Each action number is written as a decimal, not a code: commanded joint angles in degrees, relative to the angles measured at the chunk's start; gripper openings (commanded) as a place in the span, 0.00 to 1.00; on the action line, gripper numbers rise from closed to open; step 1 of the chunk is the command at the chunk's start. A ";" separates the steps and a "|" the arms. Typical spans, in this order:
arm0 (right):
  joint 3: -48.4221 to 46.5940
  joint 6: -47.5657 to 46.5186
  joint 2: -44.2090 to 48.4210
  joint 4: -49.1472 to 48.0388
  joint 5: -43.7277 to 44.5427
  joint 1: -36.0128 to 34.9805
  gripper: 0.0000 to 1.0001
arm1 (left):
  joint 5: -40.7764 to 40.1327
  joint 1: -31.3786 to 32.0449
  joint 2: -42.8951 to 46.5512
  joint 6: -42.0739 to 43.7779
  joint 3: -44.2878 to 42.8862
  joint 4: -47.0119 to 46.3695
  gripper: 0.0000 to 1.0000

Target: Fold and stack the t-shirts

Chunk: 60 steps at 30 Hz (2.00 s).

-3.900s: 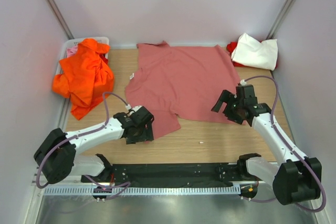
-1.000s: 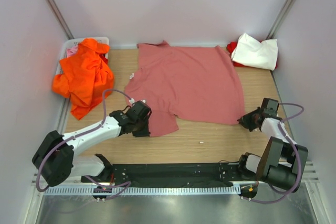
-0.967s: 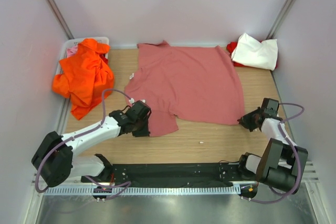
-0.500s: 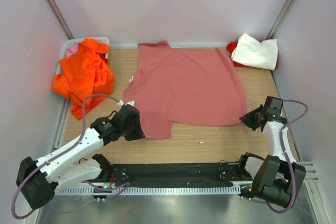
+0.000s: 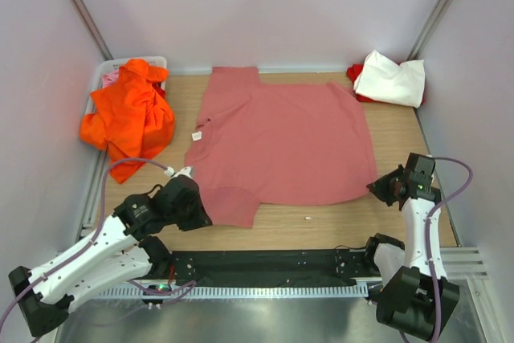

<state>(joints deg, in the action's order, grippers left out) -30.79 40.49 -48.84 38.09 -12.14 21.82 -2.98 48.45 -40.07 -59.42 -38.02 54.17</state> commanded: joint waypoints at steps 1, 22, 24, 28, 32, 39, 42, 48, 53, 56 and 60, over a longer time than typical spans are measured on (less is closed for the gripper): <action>-1.38 -1.11 2.87 3.39 -1.31 -0.20 0.02 | -1.06 0.51 2.45 -1.84 -2.75 6.73 0.00; -8.23 -1.47 -5.64 -1.51 -4.21 -0.20 0.01 | -13.29 -3.25 -20.54 16.86 -25.07 10.88 0.00; -8.76 -2.08 -9.93 -3.98 -4.21 -0.20 0.01 | -11.53 -6.07 -23.54 20.90 -27.36 8.51 0.00; -12.27 -3.57 -18.03 -6.17 -5.43 -0.20 0.01 | -8.01 -13.71 -29.70 26.27 -31.32 5.33 0.00; -15.00 -3.66 -22.78 -7.85 -5.79 -0.81 0.01 | -6.86 -17.24 -36.54 30.41 -36.33 4.45 0.00; -20.27 -2.17 -28.94 -9.78 -4.03 -3.98 0.01 | -6.07 -21.81 -44.72 35.24 -46.16 4.45 0.00; -21.85 -1.91 -31.40 -10.14 -3.15 -5.03 0.01 | -5.72 -23.22 -47.98 36.30 -49.16 4.71 0.00; -23.88 -1.91 -35.18 -11.36 -2.62 -5.30 0.01 | -5.37 -25.06 -52.29 37.36 -52.24 4.27 0.00; -26.33 -2.26 -37.99 -11.46 -2.80 -5.65 0.01 | -5.63 -26.47 -54.58 37.80 -53.91 4.45 0.00; -27.66 -2.70 -39.58 -11.54 -2.80 -6.35 0.01 | -5.98 -27.35 -55.11 38.06 -54.44 4.27 0.00; -28.28 -2.70 -41.24 -12.07 -2.19 -6.79 0.01 | -5.81 -28.23 -56.51 38.50 -55.23 4.01 0.00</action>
<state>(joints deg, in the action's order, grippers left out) -56.60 38.04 -89.52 28.05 -15.59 15.51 -8.97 21.21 -95.98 -22.44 -90.37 59.70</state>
